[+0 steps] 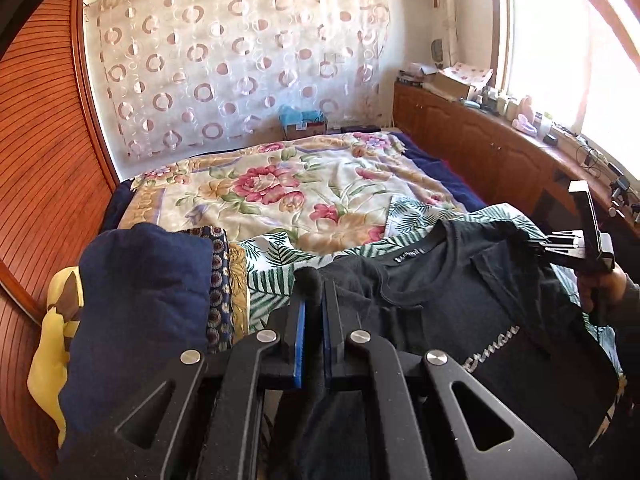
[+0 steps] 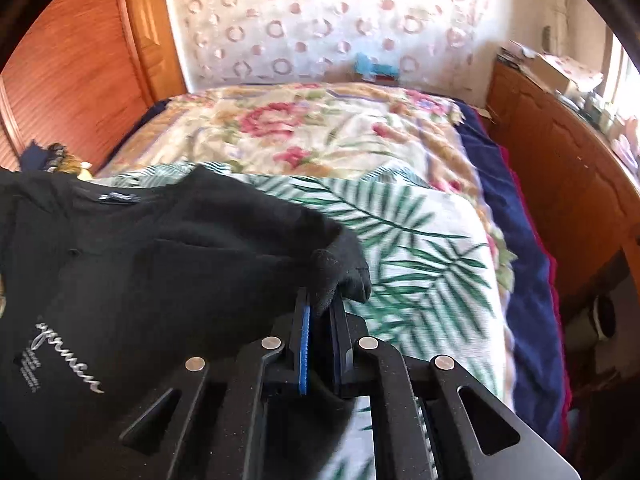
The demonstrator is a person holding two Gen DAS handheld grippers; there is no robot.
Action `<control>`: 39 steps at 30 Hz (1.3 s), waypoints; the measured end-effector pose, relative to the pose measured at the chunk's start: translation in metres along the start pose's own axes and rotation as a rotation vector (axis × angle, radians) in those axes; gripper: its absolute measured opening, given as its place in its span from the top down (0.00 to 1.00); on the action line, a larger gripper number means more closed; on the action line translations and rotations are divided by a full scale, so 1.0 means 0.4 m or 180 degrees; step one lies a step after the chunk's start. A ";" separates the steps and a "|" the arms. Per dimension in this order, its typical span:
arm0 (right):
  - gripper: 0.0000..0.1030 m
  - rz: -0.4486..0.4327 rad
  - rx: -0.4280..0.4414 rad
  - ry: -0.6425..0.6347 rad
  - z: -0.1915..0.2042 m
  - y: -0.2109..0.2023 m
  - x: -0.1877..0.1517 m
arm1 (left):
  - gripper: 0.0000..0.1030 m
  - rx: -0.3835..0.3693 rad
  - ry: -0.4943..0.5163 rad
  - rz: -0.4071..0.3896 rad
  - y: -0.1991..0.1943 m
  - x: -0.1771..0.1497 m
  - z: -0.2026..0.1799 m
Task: Fold small clothes
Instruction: 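Lift the held shirt end with both grippers and fold it toward the collar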
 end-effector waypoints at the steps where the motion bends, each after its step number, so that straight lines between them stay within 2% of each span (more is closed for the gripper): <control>1: 0.93 -0.0050 0.0052 0.0019 0.008 -0.017 -0.001 | 0.93 0.0000 -0.0006 -0.0029 -0.018 -0.005 -0.005; 6: 0.93 -0.0395 0.0248 0.0024 0.050 -0.152 -0.011 | 0.93 -0.0007 -0.0068 -0.0184 -0.100 -0.023 -0.014; 10: 0.93 -0.0621 0.0304 -0.0081 0.084 -0.270 -0.052 | 0.93 -0.0002 -0.0089 -0.0334 -0.176 -0.051 -0.029; 15: 0.93 -0.0810 0.0343 -0.0186 0.105 -0.393 -0.131 | 0.93 0.0022 -0.0120 -0.0502 -0.268 -0.116 -0.054; 20: 0.93 -0.0966 0.0339 -0.0233 0.082 -0.470 -0.244 | 0.93 0.0058 -0.0193 -0.0565 -0.335 -0.201 -0.068; 26: 0.93 -0.0959 0.0281 -0.0230 0.057 -0.528 -0.384 | 0.93 0.0103 -0.0353 -0.0607 -0.429 -0.330 -0.099; 30: 0.93 -0.0893 0.0366 -0.0041 0.045 -0.618 -0.467 | 0.93 0.0107 -0.0423 -0.0528 -0.459 -0.391 -0.125; 33: 0.93 -0.0881 0.0418 -0.0046 0.055 -0.667 -0.476 | 0.93 0.0091 -0.0442 -0.0482 -0.474 -0.422 -0.142; 36: 0.93 -0.0929 0.0315 -0.0255 0.076 -0.700 -0.501 | 0.93 0.0150 -0.0444 -0.0489 -0.489 -0.447 -0.150; 39: 0.93 -0.0876 0.0349 -0.0216 0.066 -0.708 -0.520 | 0.93 0.0130 -0.0493 -0.0428 -0.504 -0.475 -0.145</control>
Point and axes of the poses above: each gripper's, at about its wrist camera, not at the fingertips, and y roughly the way its jaws point, z to its left, x to its top, the point moved 4 cm from there along y, roughly the way its jaws point, and after that the axes turned 12 degrees about y, right-handed, at the moved point
